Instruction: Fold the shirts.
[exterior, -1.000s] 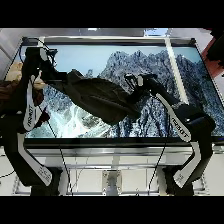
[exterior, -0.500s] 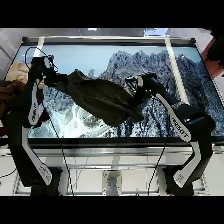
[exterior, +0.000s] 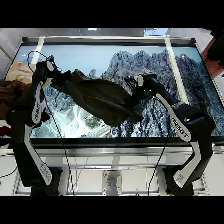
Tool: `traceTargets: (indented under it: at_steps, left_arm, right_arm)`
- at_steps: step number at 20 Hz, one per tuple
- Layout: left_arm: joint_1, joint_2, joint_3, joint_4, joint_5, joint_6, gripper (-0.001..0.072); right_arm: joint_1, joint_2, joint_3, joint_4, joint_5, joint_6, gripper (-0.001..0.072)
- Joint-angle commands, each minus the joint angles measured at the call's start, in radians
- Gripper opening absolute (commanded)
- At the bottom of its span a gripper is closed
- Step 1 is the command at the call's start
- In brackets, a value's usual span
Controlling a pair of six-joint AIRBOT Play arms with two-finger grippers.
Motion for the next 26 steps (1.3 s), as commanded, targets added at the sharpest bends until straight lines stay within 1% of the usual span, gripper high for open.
traceTargets:
  at_steps: [1, 2, 3, 6, 8, 10, 13, 17, 20, 23, 26]
  left_arm:
    - [0.000, -0.006, 0.001, -0.019, 0.058, -0.018, 0.0212]
    - [0.001, -0.006, 0.001, -0.031, 0.076, -0.017, 0.0133]
    - [0.000, -0.006, 0.001, -0.035, 0.087, -0.014, 0.0009]
    - [0.001, -0.006, 0.013, -0.042, 0.071, -0.004, 0.0012]
    - [0.001, 0.005, 0.056, -0.041, 0.032, 0.051, 0.0011]
    - [0.001, 0.062, 0.079, -0.040, 0.048, 0.085, 0.0011]
    - [0.001, 0.233, 0.079, -0.041, 0.083, 0.148, 0.0011]
    - [0.001, 0.528, 0.079, -0.057, 0.003, 0.259, 0.0011]
    - [0.000, 0.756, 0.079, -0.063, -0.055, 0.311, 0.0011]
    - [0.000, 0.968, 0.079, -0.155, -0.142, 0.376, 0.0011]
    - [0.000, 1.110, 0.068, -0.317, -0.317, 0.442, 0.0011]
  right_arm:
    - [0.001, 0.000, 0.000, 0.011, -0.002, 0.000, 0.0032]
    - [0.001, 0.000, 0.000, 0.011, -0.002, 0.000, 0.0032]
    - [0.001, 0.000, 0.000, 0.011, -0.001, 0.000, 0.0032]
    - [0.000, 0.002, 0.000, -0.008, -0.006, -0.007, 0.0031]
    - [0.000, 0.022, 0.001, -0.082, -0.008, -0.006, 0.0030]
    - [-0.001, 0.075, 0.007, -0.160, 0.013, -0.002, 0.0029]
    - [-0.004, 0.206, 0.048, -0.286, 0.076, 0.000, 0.0030]
    - [-0.031, 0.446, 0.123, -0.309, 0.132, 0.000, 0.0029]
    - [-0.037, 0.621, 0.183, -0.354, 0.138, 0.000, 0.0029]
    - [-0.037, 0.750, 0.262, -0.412, 0.135, 0.000, 0.0028]
    - [-0.037, 0.811, 0.349, -0.484, 0.079, 0.000, 0.0026]
